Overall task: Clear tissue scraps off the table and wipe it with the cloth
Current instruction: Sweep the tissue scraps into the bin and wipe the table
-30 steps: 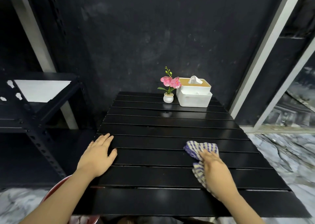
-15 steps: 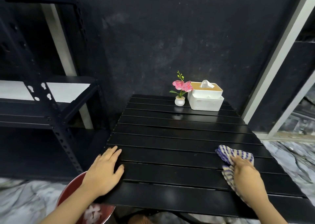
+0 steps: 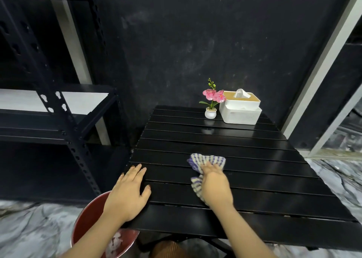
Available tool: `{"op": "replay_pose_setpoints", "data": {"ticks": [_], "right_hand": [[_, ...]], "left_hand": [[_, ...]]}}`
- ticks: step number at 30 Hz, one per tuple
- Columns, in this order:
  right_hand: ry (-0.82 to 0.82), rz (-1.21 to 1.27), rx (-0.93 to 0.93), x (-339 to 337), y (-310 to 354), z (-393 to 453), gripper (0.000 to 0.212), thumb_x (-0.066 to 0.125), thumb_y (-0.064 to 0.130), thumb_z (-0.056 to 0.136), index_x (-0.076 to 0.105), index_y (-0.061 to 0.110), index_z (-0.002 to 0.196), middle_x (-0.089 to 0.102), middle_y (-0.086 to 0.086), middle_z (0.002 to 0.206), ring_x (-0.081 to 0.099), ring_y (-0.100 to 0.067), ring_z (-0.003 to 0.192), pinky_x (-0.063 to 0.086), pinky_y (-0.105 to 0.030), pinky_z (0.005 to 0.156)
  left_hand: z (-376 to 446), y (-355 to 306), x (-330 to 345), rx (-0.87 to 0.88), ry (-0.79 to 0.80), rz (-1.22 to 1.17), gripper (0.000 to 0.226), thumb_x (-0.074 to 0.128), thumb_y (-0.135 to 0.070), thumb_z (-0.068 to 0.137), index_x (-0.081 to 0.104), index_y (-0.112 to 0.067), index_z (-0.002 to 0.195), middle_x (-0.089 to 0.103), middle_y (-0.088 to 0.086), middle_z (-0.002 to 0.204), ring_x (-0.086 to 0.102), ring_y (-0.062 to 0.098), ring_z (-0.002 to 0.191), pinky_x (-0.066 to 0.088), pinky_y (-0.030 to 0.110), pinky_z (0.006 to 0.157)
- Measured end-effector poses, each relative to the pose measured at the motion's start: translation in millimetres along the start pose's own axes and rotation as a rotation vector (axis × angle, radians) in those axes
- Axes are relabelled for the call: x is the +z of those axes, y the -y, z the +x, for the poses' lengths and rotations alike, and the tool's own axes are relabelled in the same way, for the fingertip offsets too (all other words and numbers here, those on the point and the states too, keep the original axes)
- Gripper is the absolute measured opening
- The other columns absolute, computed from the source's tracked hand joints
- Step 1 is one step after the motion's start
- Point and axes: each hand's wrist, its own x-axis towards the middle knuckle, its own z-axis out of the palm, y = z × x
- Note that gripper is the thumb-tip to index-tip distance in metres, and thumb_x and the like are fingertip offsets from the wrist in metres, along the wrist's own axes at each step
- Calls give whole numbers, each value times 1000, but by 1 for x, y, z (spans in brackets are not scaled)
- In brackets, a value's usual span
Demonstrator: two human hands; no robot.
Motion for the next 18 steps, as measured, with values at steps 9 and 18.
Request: {"op": "replay_pose_setpoints", "data": {"ticks": [9, 18], "right_hand": [[104, 16, -166, 27, 49, -26, 50, 42, 12, 90, 34, 14, 139, 31, -5, 151, 19, -17, 142, 12, -29, 119], [90, 13, -150, -2, 0, -55, 51, 28, 19, 87, 37, 16, 137, 35, -3, 149, 23, -17, 141, 11, -27, 117]], "left_hand": [[-1, 2, -2, 8, -11, -21, 59, 40, -38, 93, 24, -22, 147, 18, -3, 158, 11, 13, 146, 8, 33, 121], [-5, 1, -3, 21, -14, -31, 57, 42, -38, 93, 27, -22, 146, 23, -3, 156, 15, 14, 146, 10, 33, 120]]}}
